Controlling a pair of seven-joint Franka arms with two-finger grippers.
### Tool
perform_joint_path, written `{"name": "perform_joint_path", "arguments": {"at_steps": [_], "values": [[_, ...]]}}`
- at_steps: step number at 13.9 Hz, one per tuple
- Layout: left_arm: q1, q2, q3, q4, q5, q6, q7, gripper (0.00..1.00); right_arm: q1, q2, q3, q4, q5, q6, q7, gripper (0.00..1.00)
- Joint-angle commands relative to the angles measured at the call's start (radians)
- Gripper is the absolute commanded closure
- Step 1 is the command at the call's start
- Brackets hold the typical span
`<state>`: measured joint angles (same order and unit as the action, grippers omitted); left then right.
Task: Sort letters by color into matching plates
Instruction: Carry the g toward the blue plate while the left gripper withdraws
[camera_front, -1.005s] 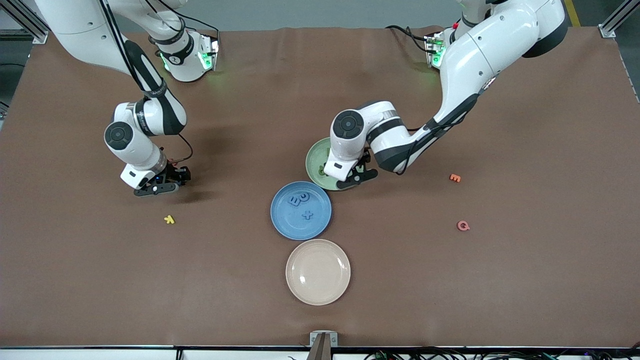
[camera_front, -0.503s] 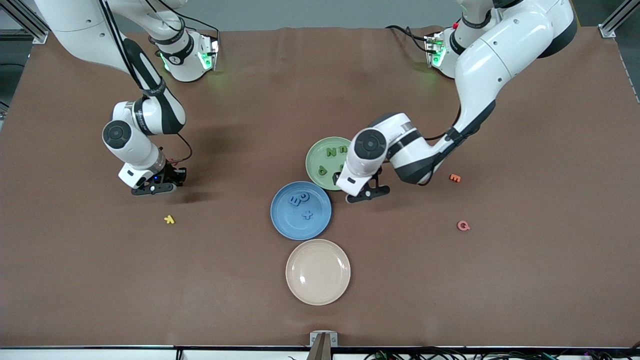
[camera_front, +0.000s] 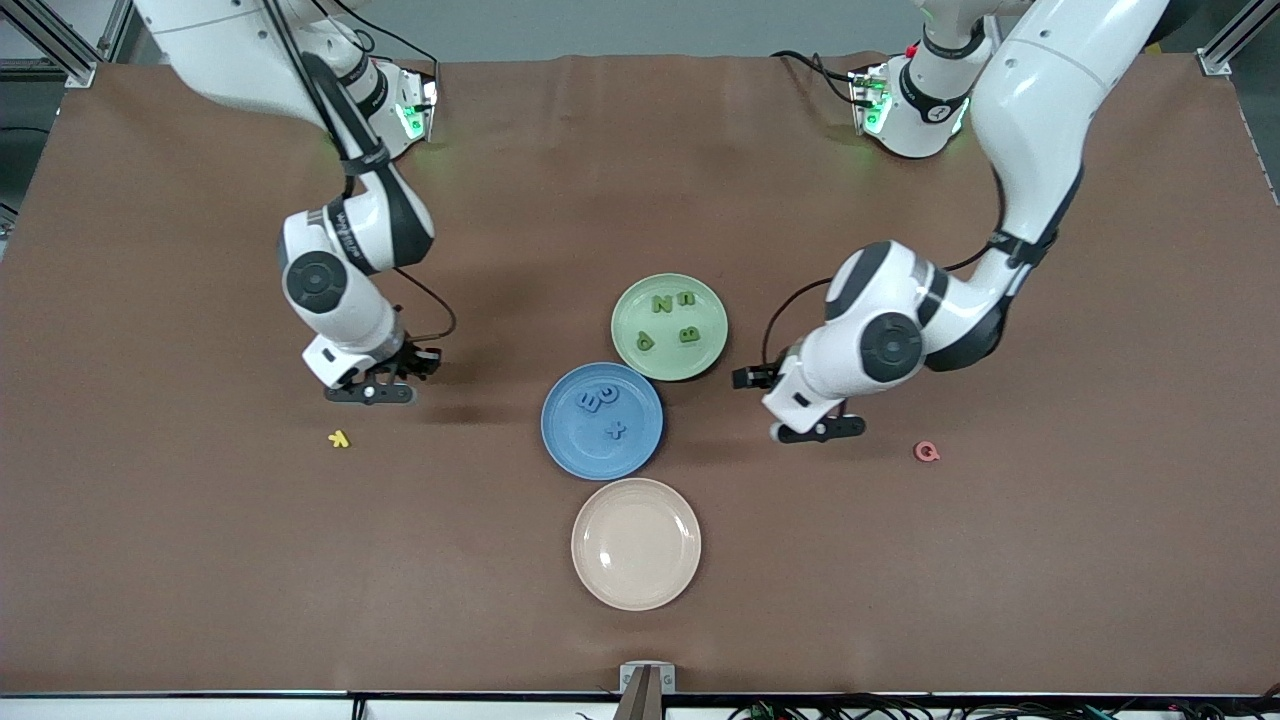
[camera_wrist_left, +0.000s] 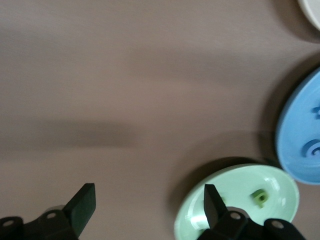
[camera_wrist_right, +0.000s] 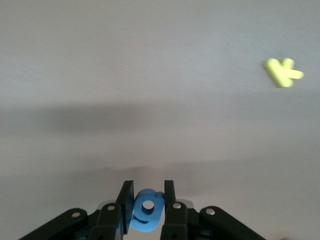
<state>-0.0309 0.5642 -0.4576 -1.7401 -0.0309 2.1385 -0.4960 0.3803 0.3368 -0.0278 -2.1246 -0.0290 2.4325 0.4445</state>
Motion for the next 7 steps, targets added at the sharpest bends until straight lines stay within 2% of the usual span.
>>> {"name": "perform_joint_path", "arguments": {"at_steps": [1, 4, 7], "values": [[-0.006, -0.137, 0.132, -0.149, -0.113, 0.011, 0.227, 0.05, 0.113, 0.1, -0.011, 0.185, 0.11, -0.075, 0.133, 1.0], [-0.007, -0.219, 0.273, -0.208, -0.146, 0.011, 0.407, 0.04, 0.198, 0.23, -0.011, 0.374, 0.121, -0.098, 0.304, 1.0], [-0.006, -0.291, 0.362, -0.219, -0.144, 0.008, 0.473, 0.05, 0.265, 0.373, -0.011, 0.598, 0.12, -0.179, 0.457, 1.0]]}}
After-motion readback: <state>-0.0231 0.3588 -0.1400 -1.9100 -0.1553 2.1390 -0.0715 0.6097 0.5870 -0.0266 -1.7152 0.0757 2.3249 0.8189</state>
